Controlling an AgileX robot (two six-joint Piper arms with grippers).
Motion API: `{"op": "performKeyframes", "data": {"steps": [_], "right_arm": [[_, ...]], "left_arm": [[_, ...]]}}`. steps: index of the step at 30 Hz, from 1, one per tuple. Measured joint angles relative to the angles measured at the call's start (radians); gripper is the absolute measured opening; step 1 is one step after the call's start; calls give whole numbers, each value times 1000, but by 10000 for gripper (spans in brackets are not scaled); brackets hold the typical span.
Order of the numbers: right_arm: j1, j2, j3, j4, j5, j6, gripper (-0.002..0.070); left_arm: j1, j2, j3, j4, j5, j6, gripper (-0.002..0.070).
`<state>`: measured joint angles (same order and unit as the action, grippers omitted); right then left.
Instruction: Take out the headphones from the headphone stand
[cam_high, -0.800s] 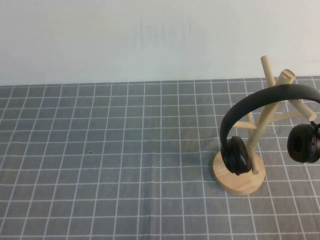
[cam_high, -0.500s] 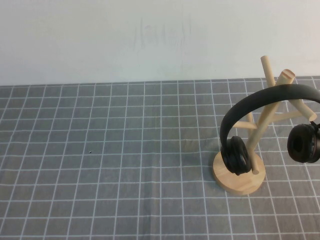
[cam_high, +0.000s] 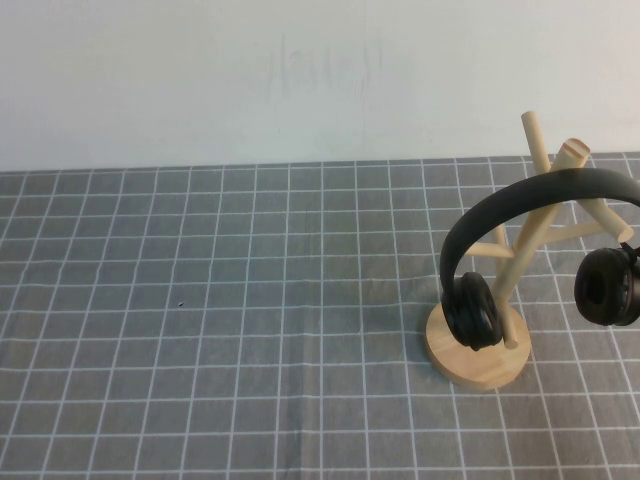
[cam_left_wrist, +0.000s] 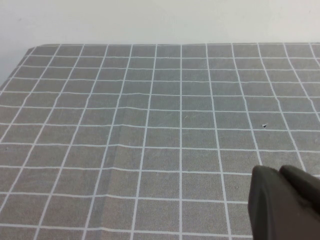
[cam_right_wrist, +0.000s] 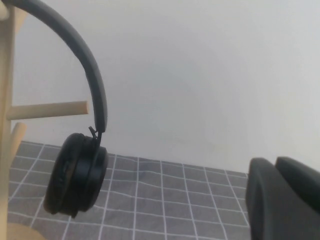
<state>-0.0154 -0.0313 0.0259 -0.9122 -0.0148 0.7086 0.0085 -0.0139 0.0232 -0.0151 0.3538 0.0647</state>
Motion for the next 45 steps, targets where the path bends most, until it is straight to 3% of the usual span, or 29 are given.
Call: {"op": "performKeyframes", "data": {"steps": [3, 10, 14, 18, 21, 25, 27, 31, 33, 40, 45], "right_arm": [[0, 0, 0, 0, -22, 0, -6], [0, 0, -32, 14, -344, -4, -6], [0, 0, -98, 70, -401, -23, -6], [0, 0, -195, 195, -385, -216, -6], [0, 0, -263, 194, -251, -375, -6], [0, 3, -346, 191, 133, -444, -6], [0, 13, -377, 201, 315, -383, -6], [0, 84, -437, 264, 658, -77, -6], [0, 145, -468, 350, 764, -65, -6], [0, 443, -612, 775, 855, -380, -6], [0, 571, -686, 890, 731, -455, -6]], "left_arm": [[0, 0, 0, 0, 0, 0, -4], [0, 0, 0, 0, 0, 0, -4], [0, 0, 0, 0, 0, 0, -4], [0, 0, 0, 0, 0, 0, -4], [0, 0, 0, 0, 0, 0, -4], [0, 0, 0, 0, 0, 0, -4], [0, 0, 0, 0, 0, 0, -4], [0, 0, 0, 0, 0, 0, -4], [0, 0, 0, 0, 0, 0, -4], [0, 0, 0, 0, 0, 0, -4], [0, 0, 0, 0, 0, 0, -4]]}}
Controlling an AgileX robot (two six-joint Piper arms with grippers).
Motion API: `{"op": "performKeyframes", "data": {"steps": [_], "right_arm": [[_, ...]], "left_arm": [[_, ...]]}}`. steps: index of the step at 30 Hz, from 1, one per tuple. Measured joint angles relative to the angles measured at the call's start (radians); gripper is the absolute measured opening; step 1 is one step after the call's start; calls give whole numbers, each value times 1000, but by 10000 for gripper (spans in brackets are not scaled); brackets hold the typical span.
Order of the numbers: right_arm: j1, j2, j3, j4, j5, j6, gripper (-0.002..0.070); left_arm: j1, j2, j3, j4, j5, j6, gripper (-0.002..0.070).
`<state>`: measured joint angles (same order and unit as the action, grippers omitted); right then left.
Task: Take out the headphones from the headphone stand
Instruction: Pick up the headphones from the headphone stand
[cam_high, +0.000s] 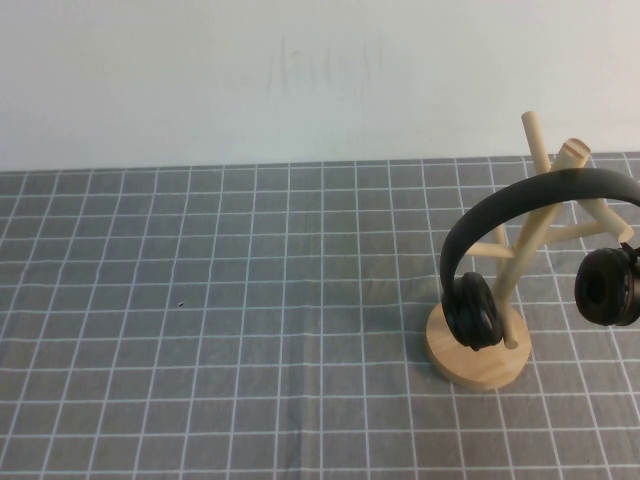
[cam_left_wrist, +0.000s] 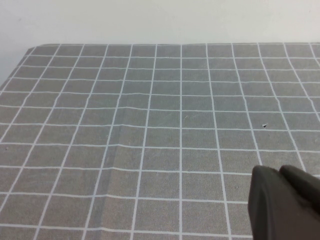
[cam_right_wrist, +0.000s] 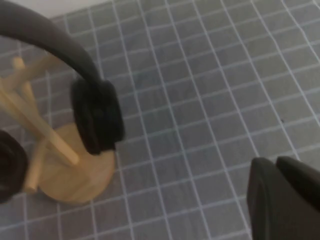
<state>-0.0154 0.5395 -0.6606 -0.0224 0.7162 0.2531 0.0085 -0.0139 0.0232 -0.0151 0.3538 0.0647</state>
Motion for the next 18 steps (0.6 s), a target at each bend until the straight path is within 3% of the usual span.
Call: {"op": "performKeyframes", "data": {"steps": [11, 13, 18], "right_arm": [[2, 169, -1, 161, -259, -351, 22], [4, 180, -1, 207, -313, -493, 95], [51, 208, -1, 313, -350, -769, 421]], "left_arm": [[0, 0, 0, 0, 0, 0, -5], [0, 0, 0, 0, 0, 0, -4], [0, 0, 0, 0, 0, 0, -4]]}}
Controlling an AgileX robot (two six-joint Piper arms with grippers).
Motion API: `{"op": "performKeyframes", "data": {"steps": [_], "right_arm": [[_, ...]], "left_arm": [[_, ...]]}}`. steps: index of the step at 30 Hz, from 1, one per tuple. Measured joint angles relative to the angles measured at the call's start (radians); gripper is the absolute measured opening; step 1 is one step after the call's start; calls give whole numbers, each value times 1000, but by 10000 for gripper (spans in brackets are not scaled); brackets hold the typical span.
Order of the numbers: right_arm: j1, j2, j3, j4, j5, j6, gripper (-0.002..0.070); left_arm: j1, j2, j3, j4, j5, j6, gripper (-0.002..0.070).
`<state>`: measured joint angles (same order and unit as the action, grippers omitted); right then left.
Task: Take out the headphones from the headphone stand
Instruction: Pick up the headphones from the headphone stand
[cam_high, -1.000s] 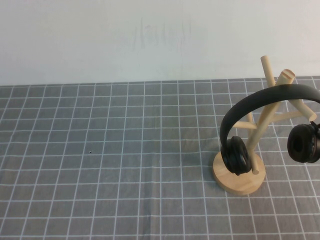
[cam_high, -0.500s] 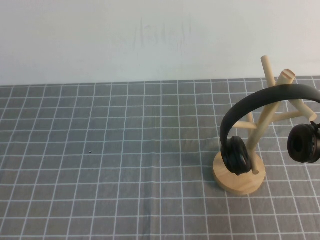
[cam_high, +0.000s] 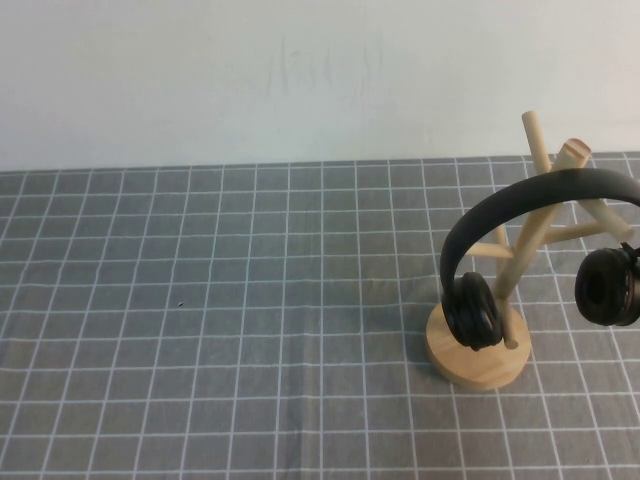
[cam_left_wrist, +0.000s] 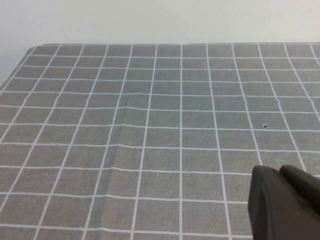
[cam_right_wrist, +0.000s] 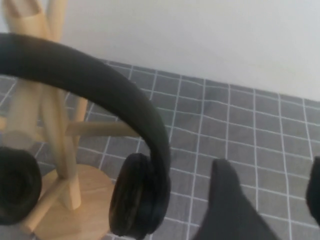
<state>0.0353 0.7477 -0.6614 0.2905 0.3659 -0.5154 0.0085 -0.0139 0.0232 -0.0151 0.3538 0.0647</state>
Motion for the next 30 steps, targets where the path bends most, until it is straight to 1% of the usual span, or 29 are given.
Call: {"op": "performKeyframes", "data": {"steps": [1, 5, 8, 11, 21, 23, 25, 27, 30], "right_arm": [[21, 9, 0, 0, 2, -43, 436], [107, 60, 14, 9, -57, -149, 421], [141, 100, 20, 10, -164, -160, 421], [151, 154, 18, 11, -234, -160, 421], [151, 318, 18, 21, -328, -160, 419], [151, 320, 18, 28, -347, -160, 382], [153, 318, 18, 32, -358, -160, 319], [168, 318, 17, 28, -360, -162, 238], [201, 317, 17, 22, -347, -164, 70]], "left_arm": [[0, 0, 0, 0, 0, 0, -4], [0, 0, 0, 0, 0, 0, -4], [0, 0, 0, 0, 0, 0, -4], [0, 0, 0, 0, 0, 0, -4], [0, 0, 0, 0, 0, 0, -4], [0, 0, 0, 0, 0, 0, -4], [0, 0, 0, 0, 0, 0, -4], [0, 0, 0, 0, 0, 0, -4], [0, 0, 0, 0, 0, 0, -4]]}}
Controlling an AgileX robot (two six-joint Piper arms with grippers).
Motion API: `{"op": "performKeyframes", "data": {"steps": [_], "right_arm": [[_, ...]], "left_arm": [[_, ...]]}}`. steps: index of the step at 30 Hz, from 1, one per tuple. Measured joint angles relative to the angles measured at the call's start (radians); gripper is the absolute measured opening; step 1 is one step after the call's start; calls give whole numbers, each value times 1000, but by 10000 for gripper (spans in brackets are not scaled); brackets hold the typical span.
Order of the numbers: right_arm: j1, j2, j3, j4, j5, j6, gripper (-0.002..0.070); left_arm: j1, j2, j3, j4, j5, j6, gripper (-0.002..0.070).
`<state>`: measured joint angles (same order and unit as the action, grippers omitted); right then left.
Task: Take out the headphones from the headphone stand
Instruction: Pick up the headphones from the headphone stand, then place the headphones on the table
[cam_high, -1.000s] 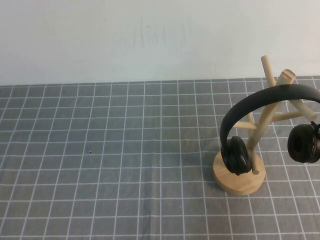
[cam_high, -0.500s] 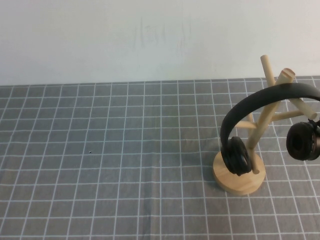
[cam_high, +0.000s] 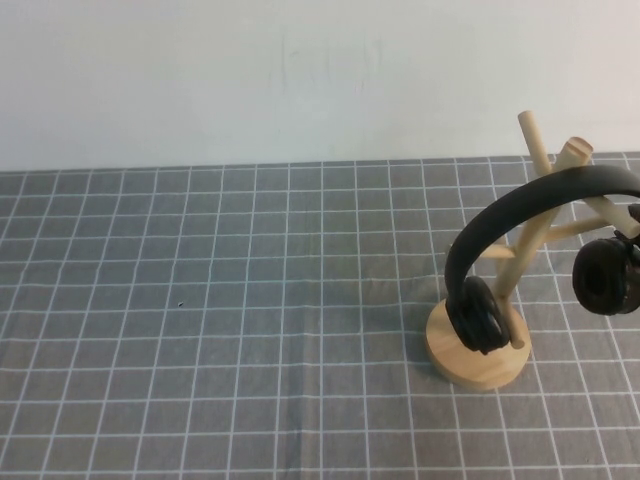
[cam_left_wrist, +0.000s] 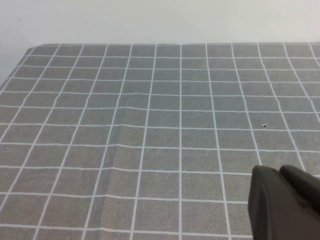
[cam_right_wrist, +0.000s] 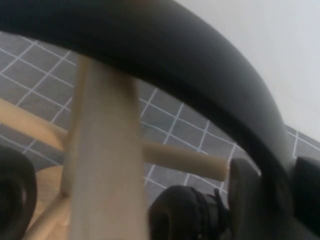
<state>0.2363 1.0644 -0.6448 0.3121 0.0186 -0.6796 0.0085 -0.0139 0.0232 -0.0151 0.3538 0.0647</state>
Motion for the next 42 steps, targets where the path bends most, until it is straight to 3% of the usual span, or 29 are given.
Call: {"op": "performKeyframes", "data": {"steps": [1, 2, 10, 21, 26, 30, 32, 42], "right_arm": [[14, 0, 0, 0, 3, 0, 7], [34, -3, 0, 0, 6, 0, -6], [120, -94, 0, 0, 24, 2, -6], [88, -377, -28, 5, 134, 31, -6], [-50, -395, -137, -164, 316, 278, -6], [-194, -326, -257, -428, 620, 545, -6], [-211, -284, -306, -505, 748, 638, -6], [-211, -147, -304, -536, 975, 703, -6]], "left_arm": [[0, 0, 0, 0, 0, 0, -4], [0, 0, 0, 0, 0, 0, -4], [0, 0, 0, 0, 0, 0, -4], [0, 0, 0, 0, 0, 0, -4], [0, 0, 0, 0, 0, 0, -5], [0, 0, 0, 0, 0, 0, -4], [0, 0, 0, 0, 0, 0, -4], [0, 0, 0, 0, 0, 0, -4]]}}
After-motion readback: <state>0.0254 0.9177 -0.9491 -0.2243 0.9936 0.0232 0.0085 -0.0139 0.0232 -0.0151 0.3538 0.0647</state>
